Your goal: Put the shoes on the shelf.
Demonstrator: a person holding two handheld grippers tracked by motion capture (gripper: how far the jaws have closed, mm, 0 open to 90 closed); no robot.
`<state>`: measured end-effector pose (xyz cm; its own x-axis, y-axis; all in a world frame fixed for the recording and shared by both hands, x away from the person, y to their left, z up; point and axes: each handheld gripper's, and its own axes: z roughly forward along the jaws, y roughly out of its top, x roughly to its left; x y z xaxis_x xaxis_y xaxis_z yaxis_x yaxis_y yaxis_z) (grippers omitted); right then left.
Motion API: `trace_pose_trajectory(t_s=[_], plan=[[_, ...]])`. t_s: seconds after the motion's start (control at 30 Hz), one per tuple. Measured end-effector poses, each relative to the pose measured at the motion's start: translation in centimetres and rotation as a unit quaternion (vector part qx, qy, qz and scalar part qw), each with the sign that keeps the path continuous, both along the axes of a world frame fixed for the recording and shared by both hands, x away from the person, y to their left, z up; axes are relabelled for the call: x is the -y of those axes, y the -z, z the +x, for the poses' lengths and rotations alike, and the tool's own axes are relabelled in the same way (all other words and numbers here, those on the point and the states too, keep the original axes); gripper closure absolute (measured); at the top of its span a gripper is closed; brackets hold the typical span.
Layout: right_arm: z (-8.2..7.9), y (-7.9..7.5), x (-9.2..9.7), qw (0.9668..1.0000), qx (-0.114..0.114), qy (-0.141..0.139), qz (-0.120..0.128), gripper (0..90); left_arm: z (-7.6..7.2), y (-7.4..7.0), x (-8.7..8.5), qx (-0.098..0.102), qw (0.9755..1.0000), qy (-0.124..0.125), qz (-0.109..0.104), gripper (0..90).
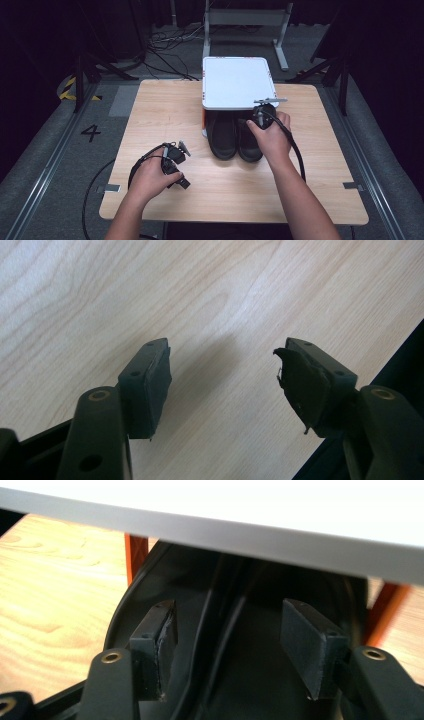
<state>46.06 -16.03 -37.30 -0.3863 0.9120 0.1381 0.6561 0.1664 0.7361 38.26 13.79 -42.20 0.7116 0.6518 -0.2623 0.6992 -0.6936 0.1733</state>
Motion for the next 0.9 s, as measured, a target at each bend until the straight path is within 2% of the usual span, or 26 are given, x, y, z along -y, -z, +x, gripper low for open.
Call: trace_pose_trajectory(t_s=[0.07,0.13,0.17,0.23,0.3,0.43,0.5,0.57,0.7,0.8,0.9], plan=[[-0.8,-0.2,1.1,1.0000,-0.003,-0.004,0.004,41.2,0.0,-0.1,0.3,0.004,1.0000,-0.003,-0.002,36.0],[-1.9,-0.2,2.3,0.9999,-0.004,-0.014,0.005,41.2,0.2,-0.3,0.6,0.017,0.9998,-0.006,0.000,34.0],[-1.9,-0.2,2.3,0.9999,-0.004,-0.014,0.005,41.2,0.2,-0.3,0.6,0.017,0.9998,-0.006,0.000,31.8],[-2.7,0.2,3.3,0.9994,-0.010,-0.029,0.014,41.3,0.4,-0.4,0.8,0.040,0.9991,-0.011,-0.003,28.7],[-3.7,0.7,4.2,0.9992,-0.021,-0.034,0.009,43.2,0.6,-0.5,1.1,0.061,0.9981,-0.011,-0.001,24.4],[-5.4,1.6,5.1,0.9983,-0.029,-0.046,-0.019,44.6,1.1,-0.5,2.3,0.091,0.9955,-0.023,0.002,28.8],[-6.1,1.9,5.3,0.9980,-0.034,-0.048,-0.024,45.5,1.2,-0.4,2.8,0.099,0.9948,-0.018,0.009,32.6],[-6.8,2.4,5.5,0.9973,-0.039,-0.054,-0.030,46.0,1.3,-0.2,3.5,0.095,0.9953,-0.005,0.016,36.8],[-7.3,3.7,5.9,0.9958,-0.061,-0.054,-0.042,51.5,1.6,-0.2,4.3,0.086,0.9961,-0.020,0.008,45.1],[-7.9,4.1,5.9,0.9929,-0.088,-0.062,-0.050,63.0,1.8,-0.3,5.0,0.079,0.9964,-0.030,0.006,53.3],[-8.2,4.0,5.9,0.9907,-0.100,-0.068,-0.061,70.8,2.2,-0.2,5.7,0.069,0.9970,-0.035,-0.004,62.3]])
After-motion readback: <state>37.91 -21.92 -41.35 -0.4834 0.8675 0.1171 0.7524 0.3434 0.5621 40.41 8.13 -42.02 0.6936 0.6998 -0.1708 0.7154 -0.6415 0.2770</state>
